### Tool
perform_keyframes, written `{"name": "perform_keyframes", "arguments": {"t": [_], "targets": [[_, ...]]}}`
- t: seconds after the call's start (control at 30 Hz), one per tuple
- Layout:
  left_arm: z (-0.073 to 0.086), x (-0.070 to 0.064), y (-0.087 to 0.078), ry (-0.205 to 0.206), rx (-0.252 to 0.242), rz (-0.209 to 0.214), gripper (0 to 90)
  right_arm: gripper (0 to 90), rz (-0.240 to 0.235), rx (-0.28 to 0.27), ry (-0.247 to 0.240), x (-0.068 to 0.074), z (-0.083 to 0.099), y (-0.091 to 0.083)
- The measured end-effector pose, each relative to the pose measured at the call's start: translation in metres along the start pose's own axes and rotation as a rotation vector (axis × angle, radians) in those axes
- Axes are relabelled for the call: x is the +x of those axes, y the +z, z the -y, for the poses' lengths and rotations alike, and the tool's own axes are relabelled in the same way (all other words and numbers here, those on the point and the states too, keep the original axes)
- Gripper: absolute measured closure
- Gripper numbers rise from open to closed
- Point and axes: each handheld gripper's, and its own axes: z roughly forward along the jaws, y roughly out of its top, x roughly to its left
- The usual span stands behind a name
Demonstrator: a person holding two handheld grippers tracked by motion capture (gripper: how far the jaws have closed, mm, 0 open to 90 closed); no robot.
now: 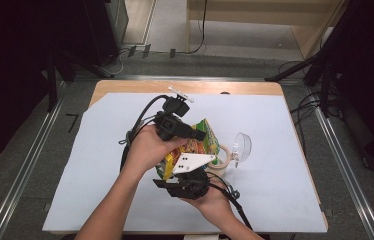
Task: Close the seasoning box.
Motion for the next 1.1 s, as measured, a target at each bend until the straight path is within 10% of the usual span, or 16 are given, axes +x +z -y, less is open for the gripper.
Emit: {"name": "perform_keyframes", "arguments": {"t": [1.1], "targets": [[-0.008,0.013,-0.002,-0.004,0.005,0.015,77.5,72.8,-0.003,0.013,0.024,-0.009,-0.009,0.006]]}}
